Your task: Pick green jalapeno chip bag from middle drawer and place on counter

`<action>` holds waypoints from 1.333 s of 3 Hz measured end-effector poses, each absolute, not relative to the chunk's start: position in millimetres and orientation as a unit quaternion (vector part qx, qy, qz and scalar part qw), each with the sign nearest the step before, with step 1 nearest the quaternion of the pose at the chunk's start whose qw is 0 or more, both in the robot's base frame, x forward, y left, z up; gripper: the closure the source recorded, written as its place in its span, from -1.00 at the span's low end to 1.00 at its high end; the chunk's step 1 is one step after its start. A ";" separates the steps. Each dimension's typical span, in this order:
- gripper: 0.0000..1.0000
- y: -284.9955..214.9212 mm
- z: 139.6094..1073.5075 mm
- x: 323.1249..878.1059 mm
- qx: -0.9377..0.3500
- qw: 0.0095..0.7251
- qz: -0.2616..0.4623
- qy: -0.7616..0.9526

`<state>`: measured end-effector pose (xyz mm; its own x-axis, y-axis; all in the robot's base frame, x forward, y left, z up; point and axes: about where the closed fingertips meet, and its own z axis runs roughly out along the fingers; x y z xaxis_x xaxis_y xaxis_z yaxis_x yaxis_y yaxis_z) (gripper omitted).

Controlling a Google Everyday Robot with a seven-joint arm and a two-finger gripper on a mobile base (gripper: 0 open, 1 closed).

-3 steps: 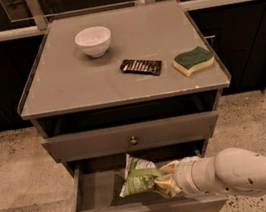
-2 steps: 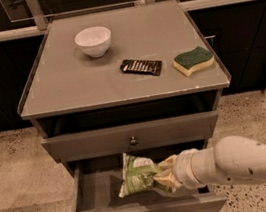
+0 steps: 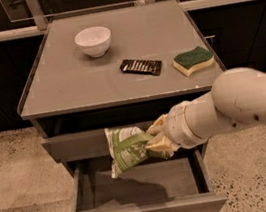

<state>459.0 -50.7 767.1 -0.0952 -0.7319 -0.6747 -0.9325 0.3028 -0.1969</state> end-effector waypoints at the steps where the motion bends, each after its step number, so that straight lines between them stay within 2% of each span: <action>1: 1.00 -45.1 812.6 440.8 -0.609 0.351 0.143 0.696; 3: 1.00 -39.2 823.8 444.6 -0.628 0.346 0.140 0.682; 4: 1.00 -34.8 835.6 468.9 -0.661 0.329 0.140 0.659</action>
Offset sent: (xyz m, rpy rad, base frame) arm -0.0162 0.0057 0.0409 -0.0157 -0.0253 0.0789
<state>468.9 -34.8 835.6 0.0919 -0.7800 -0.6190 -0.9640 0.0860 -0.2515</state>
